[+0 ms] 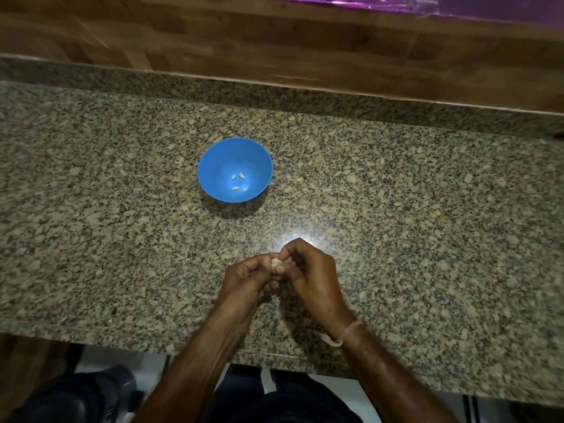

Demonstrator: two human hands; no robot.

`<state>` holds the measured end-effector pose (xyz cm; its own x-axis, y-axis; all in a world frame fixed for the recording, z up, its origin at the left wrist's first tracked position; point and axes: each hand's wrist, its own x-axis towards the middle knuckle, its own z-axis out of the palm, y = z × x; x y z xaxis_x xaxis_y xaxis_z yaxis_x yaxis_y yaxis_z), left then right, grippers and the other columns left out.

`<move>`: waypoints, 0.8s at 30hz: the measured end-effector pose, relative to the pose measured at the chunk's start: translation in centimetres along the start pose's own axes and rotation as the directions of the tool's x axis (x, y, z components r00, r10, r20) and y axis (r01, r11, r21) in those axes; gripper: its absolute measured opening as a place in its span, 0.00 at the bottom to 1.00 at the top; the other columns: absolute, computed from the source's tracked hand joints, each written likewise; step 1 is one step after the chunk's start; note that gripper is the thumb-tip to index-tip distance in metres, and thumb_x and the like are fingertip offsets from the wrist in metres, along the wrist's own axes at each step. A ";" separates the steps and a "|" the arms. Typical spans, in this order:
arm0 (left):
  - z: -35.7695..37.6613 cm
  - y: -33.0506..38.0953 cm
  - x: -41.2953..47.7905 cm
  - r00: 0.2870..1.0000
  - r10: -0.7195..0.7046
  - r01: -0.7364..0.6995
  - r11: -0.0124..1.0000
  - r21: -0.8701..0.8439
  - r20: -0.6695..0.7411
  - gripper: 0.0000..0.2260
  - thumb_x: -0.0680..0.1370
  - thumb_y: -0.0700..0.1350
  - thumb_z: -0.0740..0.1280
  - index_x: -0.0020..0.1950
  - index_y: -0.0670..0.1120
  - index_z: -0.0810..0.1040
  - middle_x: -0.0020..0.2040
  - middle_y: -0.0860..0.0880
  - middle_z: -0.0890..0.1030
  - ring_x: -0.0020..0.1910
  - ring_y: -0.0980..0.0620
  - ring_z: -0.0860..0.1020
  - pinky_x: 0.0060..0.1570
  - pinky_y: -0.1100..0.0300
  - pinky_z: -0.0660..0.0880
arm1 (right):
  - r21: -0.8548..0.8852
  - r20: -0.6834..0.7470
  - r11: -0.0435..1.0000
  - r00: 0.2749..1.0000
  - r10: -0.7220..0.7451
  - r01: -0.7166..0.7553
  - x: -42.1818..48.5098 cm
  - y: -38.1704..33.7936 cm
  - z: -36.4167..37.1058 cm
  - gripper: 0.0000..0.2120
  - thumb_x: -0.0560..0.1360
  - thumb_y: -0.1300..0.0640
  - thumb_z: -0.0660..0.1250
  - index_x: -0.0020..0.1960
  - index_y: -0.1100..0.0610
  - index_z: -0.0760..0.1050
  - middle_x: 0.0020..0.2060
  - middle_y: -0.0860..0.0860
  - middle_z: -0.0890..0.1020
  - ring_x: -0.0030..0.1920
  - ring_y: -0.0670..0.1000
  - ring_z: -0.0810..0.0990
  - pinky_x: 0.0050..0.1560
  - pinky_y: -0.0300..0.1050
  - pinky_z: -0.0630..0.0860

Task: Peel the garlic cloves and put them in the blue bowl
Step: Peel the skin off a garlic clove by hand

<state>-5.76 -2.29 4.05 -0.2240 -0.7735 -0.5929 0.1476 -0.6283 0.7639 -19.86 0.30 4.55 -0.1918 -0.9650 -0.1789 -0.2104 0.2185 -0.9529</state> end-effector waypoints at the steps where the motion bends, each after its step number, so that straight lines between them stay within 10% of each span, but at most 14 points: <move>1: 0.0 -0.2 0.1 1.000 -0.001 0.001 1.000 0.003 -0.014 0.14 0.79 0.50 0.69 0.58 0.45 0.87 0.55 0.41 0.87 0.56 0.42 0.82 0.50 0.57 0.78 | 0.004 0.001 1.000 1.000 0.008 -0.008 0.0 0.1 0.2 0.06 0.78 0.67 0.74 0.46 0.59 0.80 0.39 0.49 0.86 0.40 0.44 0.84 0.38 0.37 0.80; 5: 0.0 -0.5 0.3 0.999 -0.008 0.008 1.000 0.000 -0.047 0.10 0.83 0.46 0.67 0.55 0.46 0.88 0.53 0.41 0.88 0.54 0.43 0.82 0.50 0.55 0.77 | -0.025 -0.033 1.000 0.999 0.005 -0.006 0.0 0.3 0.7 0.05 0.79 0.69 0.72 0.46 0.61 0.79 0.38 0.48 0.84 0.36 0.39 0.81 0.34 0.31 0.75; 10: 0.4 -0.7 0.8 0.996 -0.024 0.015 0.995 -0.094 -0.086 0.11 0.84 0.45 0.65 0.57 0.43 0.85 0.54 0.42 0.88 0.56 0.45 0.85 0.54 0.55 0.77 | -0.058 -0.161 0.998 0.986 -0.049 0.040 0.0 1.2 1.9 0.08 0.78 0.66 0.72 0.46 0.53 0.81 0.42 0.46 0.85 0.44 0.48 0.84 0.41 0.51 0.83; 17: -0.4 -1.6 2.5 0.963 0.121 -0.090 0.986 0.137 -0.241 0.07 0.84 0.44 0.67 0.54 0.46 0.85 0.43 0.47 0.87 0.39 0.54 0.83 0.35 0.63 0.77 | 0.070 -0.186 0.997 0.982 0.029 -0.016 0.5 2.5 1.7 0.05 0.79 0.63 0.73 0.48 0.54 0.80 0.41 0.49 0.85 0.43 0.53 0.86 0.44 0.55 0.84; 24: -2.8 -1.6 5.6 0.822 0.569 -0.304 0.473 0.827 -0.024 0.10 0.76 0.37 0.75 0.55 0.47 0.83 0.51 0.50 0.79 0.49 0.49 0.78 0.47 0.57 0.73 | -0.030 -0.079 0.991 0.988 0.131 -0.133 -0.7 6.1 0.6 0.05 0.75 0.63 0.78 0.44 0.58 0.82 0.38 0.52 0.86 0.40 0.44 0.84 0.42 0.37 0.79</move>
<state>-4.53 -5.92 -1.21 -0.0773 -0.9953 -0.0582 -0.6588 0.0072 0.7523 -20.47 2.22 -1.24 -0.2925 -0.9138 -0.2820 -0.2113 0.3493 -0.9129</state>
